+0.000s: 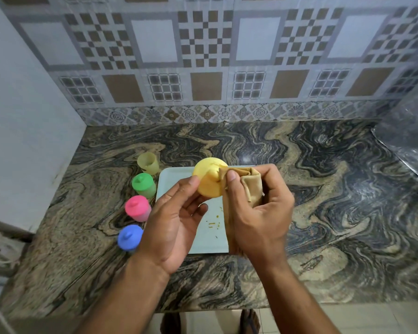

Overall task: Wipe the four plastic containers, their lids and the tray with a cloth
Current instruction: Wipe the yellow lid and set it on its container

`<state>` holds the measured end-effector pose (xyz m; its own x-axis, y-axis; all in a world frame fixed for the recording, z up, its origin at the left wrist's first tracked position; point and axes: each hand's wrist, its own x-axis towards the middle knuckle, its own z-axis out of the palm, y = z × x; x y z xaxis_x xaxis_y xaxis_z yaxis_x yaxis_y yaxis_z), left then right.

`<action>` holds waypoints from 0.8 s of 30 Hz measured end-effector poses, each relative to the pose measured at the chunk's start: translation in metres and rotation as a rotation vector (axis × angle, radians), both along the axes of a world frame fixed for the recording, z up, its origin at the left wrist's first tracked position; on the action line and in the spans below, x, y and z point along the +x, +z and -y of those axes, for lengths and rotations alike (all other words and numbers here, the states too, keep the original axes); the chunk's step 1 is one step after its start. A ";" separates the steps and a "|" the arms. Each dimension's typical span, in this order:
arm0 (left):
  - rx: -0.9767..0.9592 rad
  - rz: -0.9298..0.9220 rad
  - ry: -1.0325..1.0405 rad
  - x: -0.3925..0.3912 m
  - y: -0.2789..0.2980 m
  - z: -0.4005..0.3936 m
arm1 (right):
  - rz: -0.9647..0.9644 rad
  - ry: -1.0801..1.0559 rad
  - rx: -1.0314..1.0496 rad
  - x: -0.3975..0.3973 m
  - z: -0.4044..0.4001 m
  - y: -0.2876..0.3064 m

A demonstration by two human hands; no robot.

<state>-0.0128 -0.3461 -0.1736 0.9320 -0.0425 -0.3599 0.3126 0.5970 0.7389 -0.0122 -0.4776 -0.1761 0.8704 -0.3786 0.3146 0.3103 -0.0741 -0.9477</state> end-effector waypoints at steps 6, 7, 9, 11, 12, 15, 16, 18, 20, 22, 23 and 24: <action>0.095 0.099 -0.058 0.000 -0.001 -0.008 | 0.078 0.026 -0.128 0.011 0.010 -0.006; 0.110 0.116 -0.068 0.002 -0.001 -0.012 | 0.078 0.045 -0.140 0.013 0.012 -0.006; 0.147 0.154 -0.101 0.005 -0.002 -0.019 | 0.069 0.099 -0.141 0.015 0.016 -0.004; 0.214 0.199 -0.185 0.006 -0.001 -0.023 | 0.053 0.175 -0.131 0.019 0.020 -0.001; 0.245 0.217 -0.243 0.006 0.000 -0.023 | 0.041 0.218 -0.129 0.021 0.022 0.000; 0.278 0.234 -0.349 0.006 -0.002 -0.026 | -0.004 0.329 -0.120 0.028 0.024 0.004; 0.275 0.232 -0.365 0.007 -0.003 -0.027 | -0.015 0.342 -0.133 0.030 0.024 0.005; 0.274 0.228 -0.397 0.008 -0.002 -0.030 | -0.038 0.319 -0.169 0.038 0.024 0.005; 0.238 0.210 -0.429 0.010 -0.002 -0.034 | -0.071 0.275 -0.144 0.045 0.029 0.004; 0.188 0.177 -0.422 0.012 -0.002 -0.037 | -0.087 0.246 -0.087 0.049 0.037 0.004; 0.169 0.166 -0.408 0.013 -0.003 -0.040 | -0.092 0.240 -0.057 0.049 0.041 0.005; 0.156 0.155 -0.392 0.014 -0.004 -0.041 | -0.097 0.237 -0.029 0.048 0.044 0.006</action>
<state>0.0015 -0.3050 -0.1771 0.8997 -0.3598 -0.2471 0.3713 0.3333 0.8666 0.0356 -0.5221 -0.1702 0.9604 -0.1525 0.2330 0.2299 -0.0378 -0.9725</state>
